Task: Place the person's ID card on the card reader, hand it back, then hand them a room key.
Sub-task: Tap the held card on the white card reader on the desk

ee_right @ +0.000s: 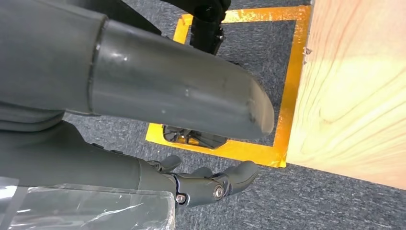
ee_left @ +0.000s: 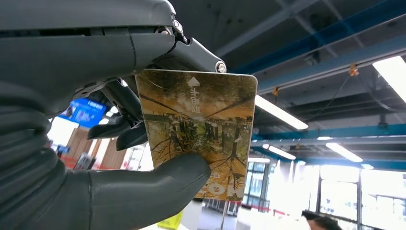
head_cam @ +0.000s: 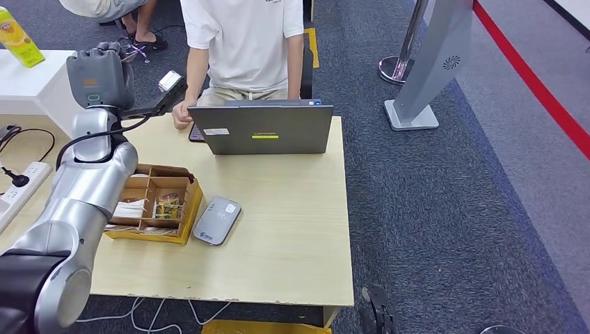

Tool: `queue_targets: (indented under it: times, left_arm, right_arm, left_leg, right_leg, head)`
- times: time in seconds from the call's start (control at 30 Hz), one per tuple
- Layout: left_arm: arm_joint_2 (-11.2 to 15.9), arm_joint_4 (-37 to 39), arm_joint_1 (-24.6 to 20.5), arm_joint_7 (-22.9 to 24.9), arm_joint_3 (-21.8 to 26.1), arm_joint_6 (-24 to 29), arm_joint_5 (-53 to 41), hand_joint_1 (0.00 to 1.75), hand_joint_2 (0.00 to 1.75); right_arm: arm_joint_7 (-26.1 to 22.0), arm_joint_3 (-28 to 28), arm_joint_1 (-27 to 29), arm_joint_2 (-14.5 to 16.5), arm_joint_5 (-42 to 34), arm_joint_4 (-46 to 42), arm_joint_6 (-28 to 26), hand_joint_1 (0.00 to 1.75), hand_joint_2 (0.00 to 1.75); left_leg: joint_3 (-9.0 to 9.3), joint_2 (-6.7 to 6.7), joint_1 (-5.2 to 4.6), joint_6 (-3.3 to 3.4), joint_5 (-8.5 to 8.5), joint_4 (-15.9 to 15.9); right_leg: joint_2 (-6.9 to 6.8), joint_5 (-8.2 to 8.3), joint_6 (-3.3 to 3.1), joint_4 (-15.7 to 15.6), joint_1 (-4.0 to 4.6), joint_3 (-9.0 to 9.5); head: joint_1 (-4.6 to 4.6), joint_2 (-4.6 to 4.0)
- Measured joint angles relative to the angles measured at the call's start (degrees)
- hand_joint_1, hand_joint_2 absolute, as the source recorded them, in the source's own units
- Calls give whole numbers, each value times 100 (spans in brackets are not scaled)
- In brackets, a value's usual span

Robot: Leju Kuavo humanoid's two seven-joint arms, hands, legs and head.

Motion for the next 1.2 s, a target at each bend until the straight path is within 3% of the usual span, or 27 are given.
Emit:
queue_targets:
  times: [0.1,0.2,0.43,0.57,0.97,1.2]
  left_arm:
    - [-56,68,18,-155,-77,268,61,175,175]
    - [-220,-106,318,-382,-170,357,303,175,175]
    - [-451,-1934,2010,-62,-1119,-406,449,175,175]
    - [-421,-2657,2585,136,-1656,-735,472,175,175]
    - [-357,-2842,2828,312,-1991,-1011,617,175,175]
    - [-415,-2547,2822,666,-1992,-1673,725,175,175]
  right_arm:
    - [22,19,2,0,-3,3,-17,0,0]
    - [3,18,26,-1,-68,2,-64,0,0]
    - [-146,-10,258,-3,-242,-3,-208,0,0]
    - [-179,-26,345,-16,-253,-4,-219,0,0]
    - [-174,-37,367,-28,-202,-7,-177,0,0]
    - [-117,-37,371,-28,-194,-21,-180,0,0]
  left_leg:
    - [0,0,0,0,0,0]
    - [1,-2,-3,0,0,1]
    - [-12,1,-6,4,-4,1]
    - [-16,1,-4,3,-4,0]
    - [-16,1,-3,-1,9,0]
    - [-16,1,-3,-2,9,0]
  right_leg:
    - [0,0,0,-1,0,-1]
    - [-2,0,0,-3,-2,1]
    - [1,-1,1,-7,-4,-10]
    - [-1,-1,1,-5,-2,-16]
    - [-1,7,-2,0,-2,-17]
    - [-1,7,-2,0,-2,-21]
  head:
    - [0,0]
    - [0,0]
    - [0,0]
    - [-1,0]
    - [0,0]
    - [0,0]
